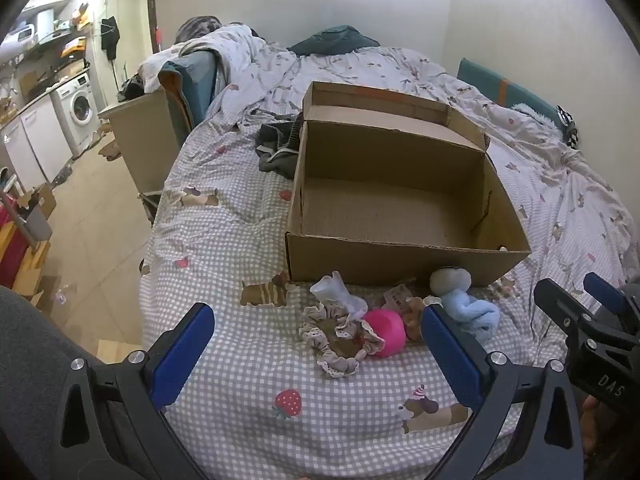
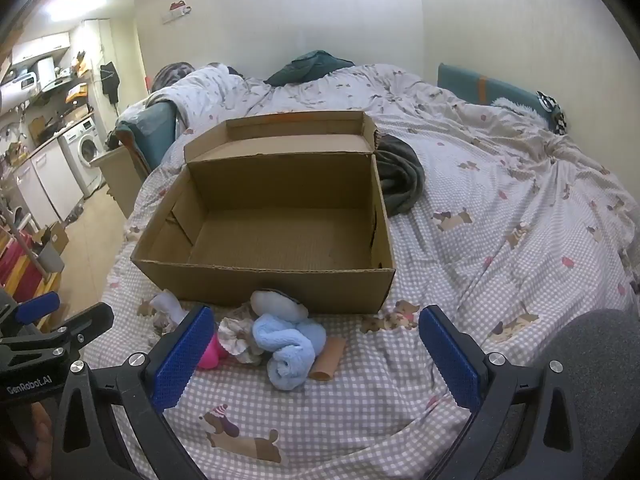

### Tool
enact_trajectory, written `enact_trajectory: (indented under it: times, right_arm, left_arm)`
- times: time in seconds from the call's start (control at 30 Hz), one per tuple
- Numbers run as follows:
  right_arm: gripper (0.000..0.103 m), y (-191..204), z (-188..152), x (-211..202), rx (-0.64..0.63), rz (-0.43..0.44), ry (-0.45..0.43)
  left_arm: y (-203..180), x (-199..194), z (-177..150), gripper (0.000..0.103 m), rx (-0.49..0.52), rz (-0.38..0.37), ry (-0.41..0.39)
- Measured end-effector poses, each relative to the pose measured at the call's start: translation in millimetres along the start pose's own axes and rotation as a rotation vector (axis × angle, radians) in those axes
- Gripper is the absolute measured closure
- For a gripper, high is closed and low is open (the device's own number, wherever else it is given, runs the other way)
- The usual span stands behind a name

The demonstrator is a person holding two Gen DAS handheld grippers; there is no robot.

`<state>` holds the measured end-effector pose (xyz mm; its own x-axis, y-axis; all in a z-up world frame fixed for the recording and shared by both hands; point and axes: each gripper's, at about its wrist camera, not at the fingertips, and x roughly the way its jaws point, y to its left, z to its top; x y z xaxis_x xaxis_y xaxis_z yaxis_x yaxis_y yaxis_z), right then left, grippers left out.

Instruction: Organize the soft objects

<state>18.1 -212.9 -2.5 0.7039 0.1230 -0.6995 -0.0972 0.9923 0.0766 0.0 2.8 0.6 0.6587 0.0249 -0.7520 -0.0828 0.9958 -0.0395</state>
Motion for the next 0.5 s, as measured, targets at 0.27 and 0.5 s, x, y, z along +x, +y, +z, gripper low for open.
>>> enact_trajectory:
  times: [0.27,0.5]
  right_arm:
    - [0.0,0.4,0.0,0.4,0.001,0.0,0.0]
    - [0.0,1.0,-0.2,0.5,-0.001,-0.001,0.0]
  left_arm:
    - [0.2,0.7,-0.8,0.0,-0.002,0.005,0.0]
    - [0.8,1.3,-0.8,0.0,-0.001,0.006,0.001]
